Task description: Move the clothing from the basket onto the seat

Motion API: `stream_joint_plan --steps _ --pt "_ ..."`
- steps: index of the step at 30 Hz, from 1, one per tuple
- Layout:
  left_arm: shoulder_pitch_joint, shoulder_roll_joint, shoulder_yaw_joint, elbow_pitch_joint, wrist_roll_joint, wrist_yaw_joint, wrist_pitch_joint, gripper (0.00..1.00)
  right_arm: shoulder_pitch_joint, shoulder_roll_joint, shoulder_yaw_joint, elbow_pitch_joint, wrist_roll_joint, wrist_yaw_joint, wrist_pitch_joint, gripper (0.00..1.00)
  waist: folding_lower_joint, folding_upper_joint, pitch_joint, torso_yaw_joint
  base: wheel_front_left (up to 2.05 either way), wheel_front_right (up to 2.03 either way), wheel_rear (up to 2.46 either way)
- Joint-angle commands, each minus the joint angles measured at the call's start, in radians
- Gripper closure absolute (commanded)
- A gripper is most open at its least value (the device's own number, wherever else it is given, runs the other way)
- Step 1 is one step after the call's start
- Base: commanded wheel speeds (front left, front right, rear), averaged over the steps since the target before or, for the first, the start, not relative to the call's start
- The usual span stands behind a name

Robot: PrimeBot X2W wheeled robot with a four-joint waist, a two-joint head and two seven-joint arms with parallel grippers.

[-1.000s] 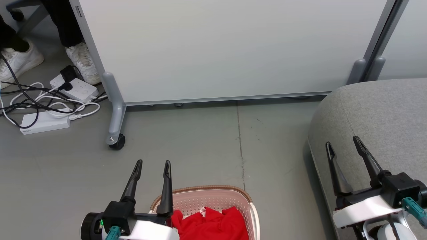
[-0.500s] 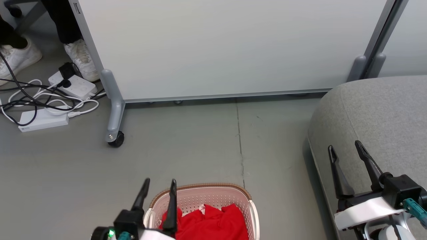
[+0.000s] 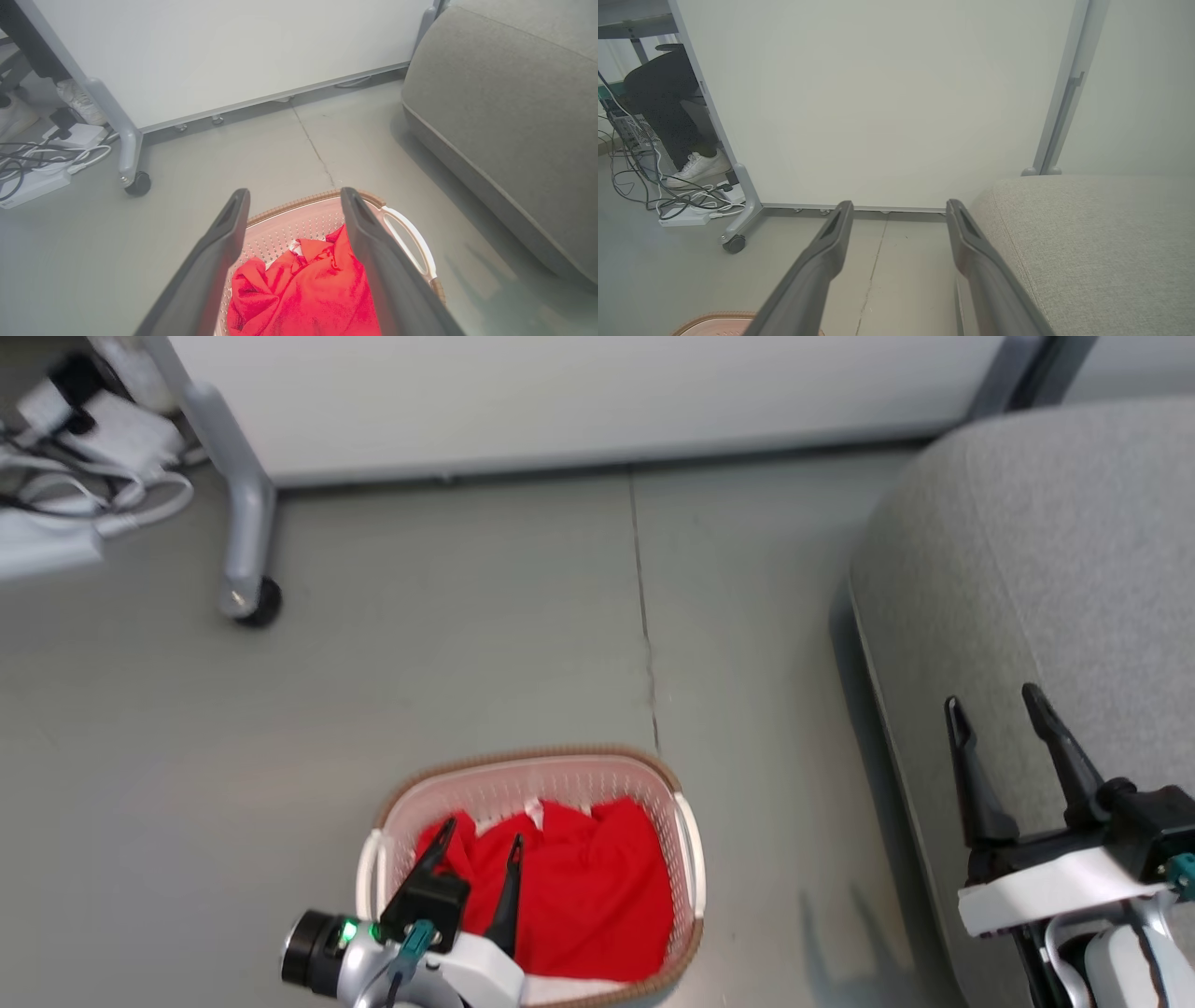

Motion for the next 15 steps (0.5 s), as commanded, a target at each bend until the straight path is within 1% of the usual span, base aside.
stream_joint_plan --steps 1,3,5,6,9,13,15 --pt "-0.052 0.005 -0.012 0.042 0.016 -0.002 -0.001 0.00 -0.022 -0.011 -0.002 -0.006 0.010 0.002 -0.005 0.00 0.0000 0.0000 0.129 -0.043 0.00 0.00 0.00" --pt "-0.106 0.005 -0.031 0.113 0.026 -0.005 -0.001 0.00 -0.037 -0.013 -0.004 -0.011 0.019 0.002 -0.005 0.00 0.0000 0.0000 0.187 -0.054 0.00 0.00 0.00" --pt "-0.173 0.013 -0.074 0.203 0.097 0.007 -0.001 0.00 -0.054 -0.015 0.000 -0.014 0.026 0.002 -0.005 0.00 0.0000 0.0000 0.235 -0.066 0.00 0.00 0.00" --pt "-0.200 0.014 -0.087 0.251 0.113 0.014 -0.001 0.00 -0.061 -0.014 0.003 -0.015 0.029 0.002 -0.005 0.00 0.0000 0.0000 0.255 -0.074 0.00 0.00 0.00" --pt "-0.281 0.013 -0.101 0.374 0.139 0.020 -0.001 0.00 -0.085 -0.004 0.009 -0.022 0.041 0.002 -0.005 0.00 0.0000 0.0000 0.319 -0.100 0.00 0.00 0.00" --pt "-0.386 0.011 -0.106 0.520 0.143 0.017 0.000 0.00 -0.111 0.005 0.025 -0.027 0.056 0.002 -0.005 0.00 0.0000 0.0000 0.401 -0.126 0.00 0.00 0.00" --pt "-0.443 0.010 -0.103 0.596 0.139 0.024 0.026 0.00 -0.125 0.009 0.036 -0.032 0.059 0.002 -0.005 0.00 0.0000 0.0000 0.441 -0.136 0.00 0.00 0.00"
